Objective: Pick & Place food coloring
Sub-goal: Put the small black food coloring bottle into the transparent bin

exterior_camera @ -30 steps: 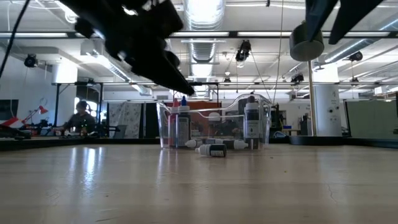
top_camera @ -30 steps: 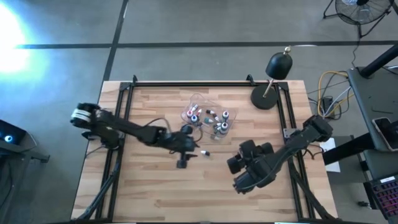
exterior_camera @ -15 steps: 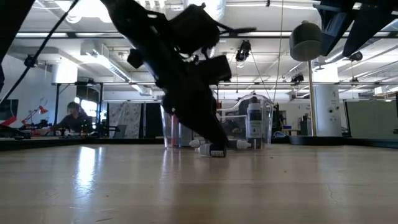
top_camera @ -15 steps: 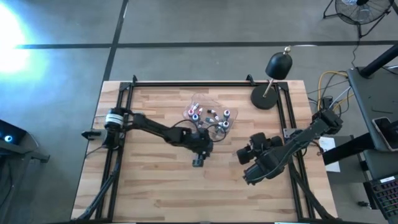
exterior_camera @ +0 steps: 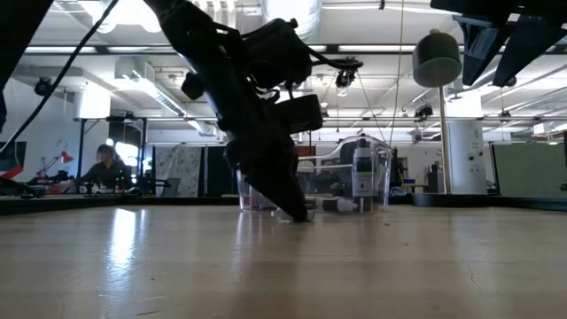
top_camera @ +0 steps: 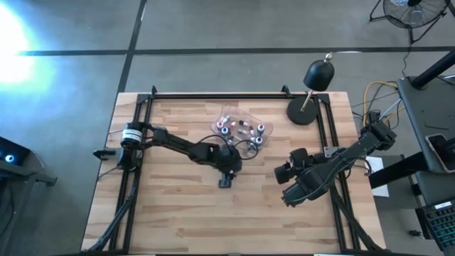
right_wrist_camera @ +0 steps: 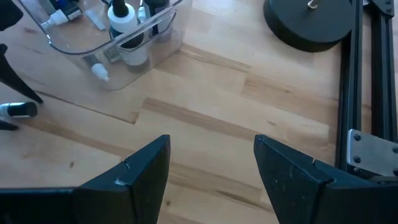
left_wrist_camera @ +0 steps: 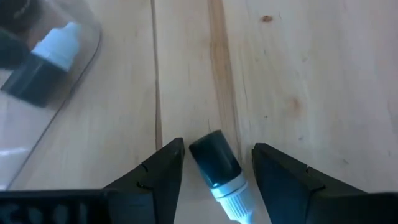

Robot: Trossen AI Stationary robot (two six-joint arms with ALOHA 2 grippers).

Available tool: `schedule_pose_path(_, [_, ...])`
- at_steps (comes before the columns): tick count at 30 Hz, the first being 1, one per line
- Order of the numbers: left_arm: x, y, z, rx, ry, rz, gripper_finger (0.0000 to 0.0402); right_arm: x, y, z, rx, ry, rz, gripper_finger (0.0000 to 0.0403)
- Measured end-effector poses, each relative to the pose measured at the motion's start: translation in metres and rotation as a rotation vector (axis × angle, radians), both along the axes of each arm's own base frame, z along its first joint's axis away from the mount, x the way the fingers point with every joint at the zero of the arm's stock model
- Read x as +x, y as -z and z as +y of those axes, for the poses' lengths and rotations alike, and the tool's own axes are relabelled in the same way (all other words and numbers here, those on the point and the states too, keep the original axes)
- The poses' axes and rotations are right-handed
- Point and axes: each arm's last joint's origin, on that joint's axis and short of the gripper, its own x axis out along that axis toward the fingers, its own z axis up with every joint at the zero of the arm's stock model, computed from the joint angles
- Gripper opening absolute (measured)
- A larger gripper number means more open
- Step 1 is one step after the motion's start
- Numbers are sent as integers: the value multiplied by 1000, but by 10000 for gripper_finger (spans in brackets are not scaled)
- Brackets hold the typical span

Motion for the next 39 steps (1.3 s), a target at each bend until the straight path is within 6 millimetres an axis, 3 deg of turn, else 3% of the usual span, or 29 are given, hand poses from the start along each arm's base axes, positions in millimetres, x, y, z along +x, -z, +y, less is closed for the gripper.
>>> schedule_pose_path(11, [-5, 2, -2, -91, -142, 66, 167, 1, 1, 0, 10, 37, -33, 226])
schedule_pose_path(20, [-12, -4, -6, -40, -163, 91, 105, 2, 1, 0, 13, 39, -39, 226])
schedule_pose_path(26, [-22, -26, -10, 11, -185, 70, 61, 2, 1, 0, -3, 37, -57, 225])
schedule_pose_path(32, [-36, -90, -3, 79, -214, -146, 31, 2, 1, -1, -2, 50, -67, 224])
schedule_pose_path(35, [-41, -98, 3, 105, -198, -154, 28, 3, 0, -1, -4, 61, -80, 224])
schedule_pose_path(39, [-43, -95, 4, 105, -183, -120, 28, 3, 0, -1, -3, 61, -86, 221])
